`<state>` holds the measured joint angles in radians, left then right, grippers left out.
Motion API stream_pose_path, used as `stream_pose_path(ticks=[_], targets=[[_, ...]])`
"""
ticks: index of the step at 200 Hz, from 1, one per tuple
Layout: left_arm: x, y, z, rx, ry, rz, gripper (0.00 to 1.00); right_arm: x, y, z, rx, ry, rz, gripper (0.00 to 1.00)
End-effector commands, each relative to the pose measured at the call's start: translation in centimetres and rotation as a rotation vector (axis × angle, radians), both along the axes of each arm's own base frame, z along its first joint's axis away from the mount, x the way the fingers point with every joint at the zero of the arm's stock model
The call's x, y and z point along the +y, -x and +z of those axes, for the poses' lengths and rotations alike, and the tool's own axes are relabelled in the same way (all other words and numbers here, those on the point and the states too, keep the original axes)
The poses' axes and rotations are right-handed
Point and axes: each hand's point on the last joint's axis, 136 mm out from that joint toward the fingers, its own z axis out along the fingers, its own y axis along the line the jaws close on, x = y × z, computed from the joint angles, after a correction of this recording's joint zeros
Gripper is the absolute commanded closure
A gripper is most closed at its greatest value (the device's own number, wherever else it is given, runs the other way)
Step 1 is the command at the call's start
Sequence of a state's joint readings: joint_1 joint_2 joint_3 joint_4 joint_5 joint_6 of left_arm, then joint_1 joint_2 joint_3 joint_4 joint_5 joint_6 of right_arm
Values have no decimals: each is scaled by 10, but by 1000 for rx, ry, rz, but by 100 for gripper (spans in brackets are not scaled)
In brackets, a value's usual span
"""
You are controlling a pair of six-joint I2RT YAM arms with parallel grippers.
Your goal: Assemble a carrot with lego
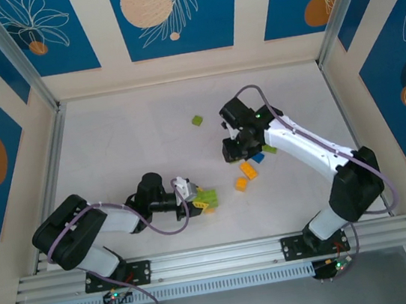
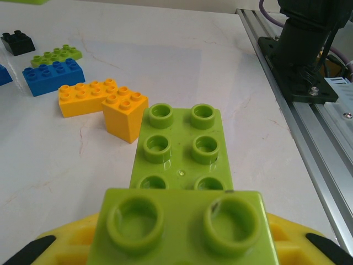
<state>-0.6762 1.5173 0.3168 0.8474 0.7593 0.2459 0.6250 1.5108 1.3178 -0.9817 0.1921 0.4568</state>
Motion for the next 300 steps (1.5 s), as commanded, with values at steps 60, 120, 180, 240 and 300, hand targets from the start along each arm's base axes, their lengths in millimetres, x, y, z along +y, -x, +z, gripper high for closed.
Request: stream_pose_path(ticks=[60, 120, 180, 240, 300], targets=[[-1, 1, -1, -4, -5, -26, 64, 48, 71, -2, 119, 9, -29, 68], [-1, 2, -1, -3, -7, -28, 65, 59, 76, 0, 114, 18, -11, 68], [-1, 0, -2, -3, -13, -22, 65, 64, 83, -10, 149, 24, -8, 68], [-1, 0, -4, -1, -18, -21, 65, 69, 87, -16, 169, 26, -11, 68], [-1, -1, -5, -2, -19, -20, 65, 71, 93, -26, 193, 36, -16, 69]])
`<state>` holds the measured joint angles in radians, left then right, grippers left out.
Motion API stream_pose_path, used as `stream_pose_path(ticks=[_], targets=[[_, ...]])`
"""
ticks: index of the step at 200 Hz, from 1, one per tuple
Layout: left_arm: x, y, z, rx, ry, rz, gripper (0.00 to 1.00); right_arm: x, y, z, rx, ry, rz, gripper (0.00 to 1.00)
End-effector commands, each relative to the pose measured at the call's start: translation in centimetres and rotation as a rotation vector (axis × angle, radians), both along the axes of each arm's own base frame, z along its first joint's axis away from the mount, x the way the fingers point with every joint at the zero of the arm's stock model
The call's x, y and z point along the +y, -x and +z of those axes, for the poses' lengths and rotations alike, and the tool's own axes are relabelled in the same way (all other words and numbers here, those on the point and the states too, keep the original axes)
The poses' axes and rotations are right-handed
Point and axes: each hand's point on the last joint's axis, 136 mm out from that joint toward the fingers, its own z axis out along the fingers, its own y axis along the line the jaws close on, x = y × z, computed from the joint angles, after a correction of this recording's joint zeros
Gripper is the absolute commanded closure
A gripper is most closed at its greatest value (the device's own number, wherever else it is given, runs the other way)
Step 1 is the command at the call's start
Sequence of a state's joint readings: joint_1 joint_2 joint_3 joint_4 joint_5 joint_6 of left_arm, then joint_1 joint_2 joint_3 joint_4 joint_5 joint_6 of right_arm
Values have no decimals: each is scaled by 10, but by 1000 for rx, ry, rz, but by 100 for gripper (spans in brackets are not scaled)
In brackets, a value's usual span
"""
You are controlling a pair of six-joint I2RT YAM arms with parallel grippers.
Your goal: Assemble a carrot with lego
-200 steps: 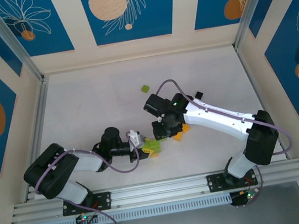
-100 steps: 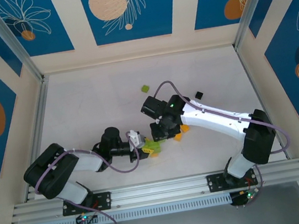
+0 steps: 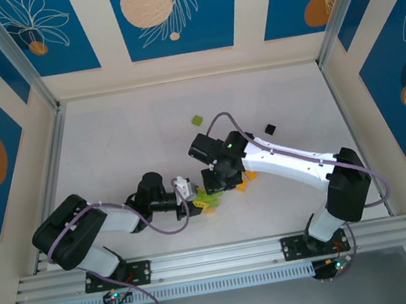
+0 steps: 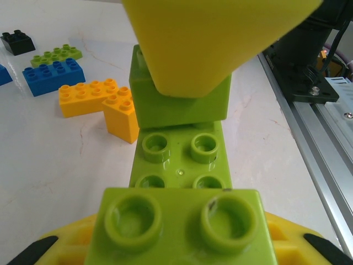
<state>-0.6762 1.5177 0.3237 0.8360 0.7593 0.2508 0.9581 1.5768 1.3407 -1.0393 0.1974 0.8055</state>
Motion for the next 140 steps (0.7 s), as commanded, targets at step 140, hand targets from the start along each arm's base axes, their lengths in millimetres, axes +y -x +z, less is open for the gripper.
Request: stream_pose_path(ticks=[140], targets=[[0, -2, -6, 1, -24, -10, 66, -24, 26, -32, 73, 154, -99, 69]])
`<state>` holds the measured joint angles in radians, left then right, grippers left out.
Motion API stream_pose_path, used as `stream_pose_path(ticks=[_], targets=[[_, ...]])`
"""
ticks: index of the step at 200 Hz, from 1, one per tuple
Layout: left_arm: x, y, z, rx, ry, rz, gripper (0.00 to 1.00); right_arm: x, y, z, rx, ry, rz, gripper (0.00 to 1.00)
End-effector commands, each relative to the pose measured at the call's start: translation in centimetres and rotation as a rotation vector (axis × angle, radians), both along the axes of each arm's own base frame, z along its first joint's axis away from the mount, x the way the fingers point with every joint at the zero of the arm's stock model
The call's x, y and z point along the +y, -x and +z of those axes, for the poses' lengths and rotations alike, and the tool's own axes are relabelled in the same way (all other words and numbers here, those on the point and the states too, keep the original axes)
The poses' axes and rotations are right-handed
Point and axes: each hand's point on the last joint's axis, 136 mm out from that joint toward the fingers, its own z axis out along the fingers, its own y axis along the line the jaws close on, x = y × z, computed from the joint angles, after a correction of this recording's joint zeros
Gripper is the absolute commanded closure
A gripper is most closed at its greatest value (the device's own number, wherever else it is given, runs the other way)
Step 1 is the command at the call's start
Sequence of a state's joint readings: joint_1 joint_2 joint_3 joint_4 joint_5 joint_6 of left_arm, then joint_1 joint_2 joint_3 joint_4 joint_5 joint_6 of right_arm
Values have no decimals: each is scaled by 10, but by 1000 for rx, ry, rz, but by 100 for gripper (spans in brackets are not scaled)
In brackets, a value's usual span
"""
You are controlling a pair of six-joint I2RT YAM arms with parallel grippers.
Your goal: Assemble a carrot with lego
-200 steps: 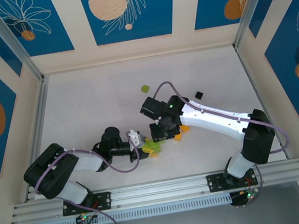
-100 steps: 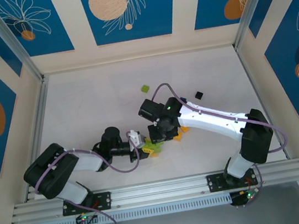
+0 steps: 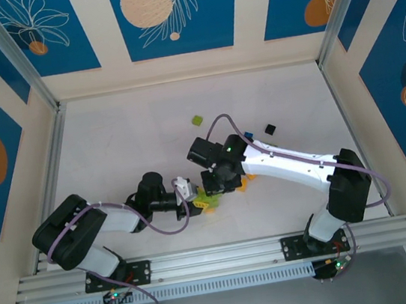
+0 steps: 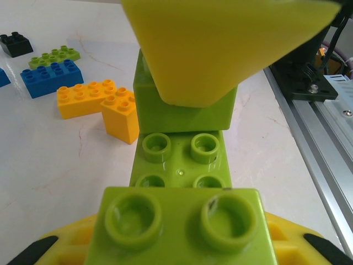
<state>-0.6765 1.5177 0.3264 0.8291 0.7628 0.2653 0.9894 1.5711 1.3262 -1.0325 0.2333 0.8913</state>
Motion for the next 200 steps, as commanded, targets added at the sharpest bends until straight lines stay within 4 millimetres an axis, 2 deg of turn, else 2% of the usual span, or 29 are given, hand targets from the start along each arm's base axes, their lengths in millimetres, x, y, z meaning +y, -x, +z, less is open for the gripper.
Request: stream_pose_path(ticks=[1, 60, 103, 160, 185, 200], targets=[[0, -2, -6, 10, -21, -2, 66, -25, 22, -30, 88, 137, -42, 69], [0, -2, -6, 12, -23, -3, 66, -36, 25, -35, 84, 190, -83, 69], [0, -1, -6, 12, -23, -4, 67, -46, 21, -26, 54, 230, -76, 69], [0, -1, -6, 9, -23, -4, 67, -41, 25, -33, 77, 221, -63, 68], [0, -2, -6, 12, -25, -4, 67, -37, 22, -28, 60, 202, -53, 68], [0, -2, -7, 12, -28, -3, 67, -33, 19, -21, 34, 183, -40, 63]])
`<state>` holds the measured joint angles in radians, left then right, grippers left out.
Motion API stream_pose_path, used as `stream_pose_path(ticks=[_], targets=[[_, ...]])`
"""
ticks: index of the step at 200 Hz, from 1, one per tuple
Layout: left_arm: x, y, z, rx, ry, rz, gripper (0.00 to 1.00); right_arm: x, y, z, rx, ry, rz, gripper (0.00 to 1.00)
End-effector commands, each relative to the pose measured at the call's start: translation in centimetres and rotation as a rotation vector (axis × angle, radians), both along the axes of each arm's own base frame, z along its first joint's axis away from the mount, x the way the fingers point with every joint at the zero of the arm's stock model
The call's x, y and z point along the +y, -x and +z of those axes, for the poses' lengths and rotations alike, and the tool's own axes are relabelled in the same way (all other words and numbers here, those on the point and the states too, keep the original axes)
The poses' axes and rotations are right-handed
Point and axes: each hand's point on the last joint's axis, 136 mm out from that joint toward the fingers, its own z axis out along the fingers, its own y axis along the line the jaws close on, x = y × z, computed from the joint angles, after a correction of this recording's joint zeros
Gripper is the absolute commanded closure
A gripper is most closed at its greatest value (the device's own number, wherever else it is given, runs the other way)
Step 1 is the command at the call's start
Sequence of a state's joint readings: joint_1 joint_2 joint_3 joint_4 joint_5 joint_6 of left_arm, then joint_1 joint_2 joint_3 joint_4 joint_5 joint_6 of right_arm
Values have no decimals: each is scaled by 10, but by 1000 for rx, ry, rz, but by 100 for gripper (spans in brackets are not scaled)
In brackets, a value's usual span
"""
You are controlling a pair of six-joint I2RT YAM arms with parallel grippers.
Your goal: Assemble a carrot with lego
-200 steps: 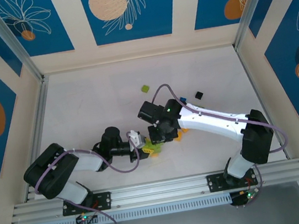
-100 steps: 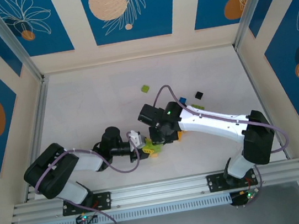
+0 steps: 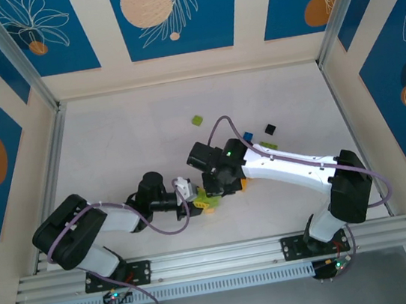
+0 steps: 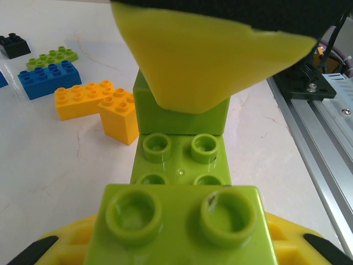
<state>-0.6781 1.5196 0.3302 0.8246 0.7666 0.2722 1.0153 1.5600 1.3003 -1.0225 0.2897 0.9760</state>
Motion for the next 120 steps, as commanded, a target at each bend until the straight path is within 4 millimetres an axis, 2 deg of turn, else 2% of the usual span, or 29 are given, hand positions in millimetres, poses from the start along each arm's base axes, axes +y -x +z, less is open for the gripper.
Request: stream_pose_path(ticks=[1, 42, 73, 93, 120], targets=[[1, -2, -7, 16, -27, 4, 67, -28, 17, -16, 67, 155, 26, 63], [0, -2, -7, 15, -28, 1, 67, -16, 5, 9, -19, 96, 61, 43], [0, -2, -8, 16, -30, 0, 67, -11, -2, 29, -85, 50, 81, 32], [0, -2, -8, 17, -32, 0, 67, -14, -4, 44, -122, 30, 92, 28], [0, -2, -8, 20, -33, -1, 57, -22, -1, 54, -141, 14, 98, 26]])
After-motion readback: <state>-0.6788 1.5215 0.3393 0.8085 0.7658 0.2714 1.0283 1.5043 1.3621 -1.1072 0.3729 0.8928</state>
